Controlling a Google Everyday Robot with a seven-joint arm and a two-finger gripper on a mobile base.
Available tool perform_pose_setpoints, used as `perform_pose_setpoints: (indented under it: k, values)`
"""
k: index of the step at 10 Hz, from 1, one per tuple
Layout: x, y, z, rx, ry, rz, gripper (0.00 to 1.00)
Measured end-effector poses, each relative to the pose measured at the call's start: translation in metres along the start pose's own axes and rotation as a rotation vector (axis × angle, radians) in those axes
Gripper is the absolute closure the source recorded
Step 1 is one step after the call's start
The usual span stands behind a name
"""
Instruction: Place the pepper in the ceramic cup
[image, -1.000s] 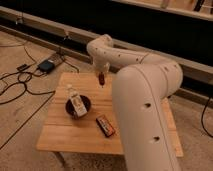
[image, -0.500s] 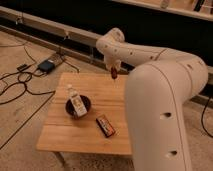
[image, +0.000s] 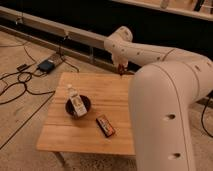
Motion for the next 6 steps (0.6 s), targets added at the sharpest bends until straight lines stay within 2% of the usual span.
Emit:
perform_pose_setpoints:
  k: [2,3,4,6]
  values:
    - [0.003,-0.007,0.005,-0.047,0.031,0.084,1.0]
    - [0.006,-0.007,0.006,-0.095,0.062,0.147,1.0]
    - [0.009,-0.007,0.005,-0.164,0.104,0.23,1.0]
    - [0.012,-0.011,0.001,-0.249,0.173,0.332,1.0]
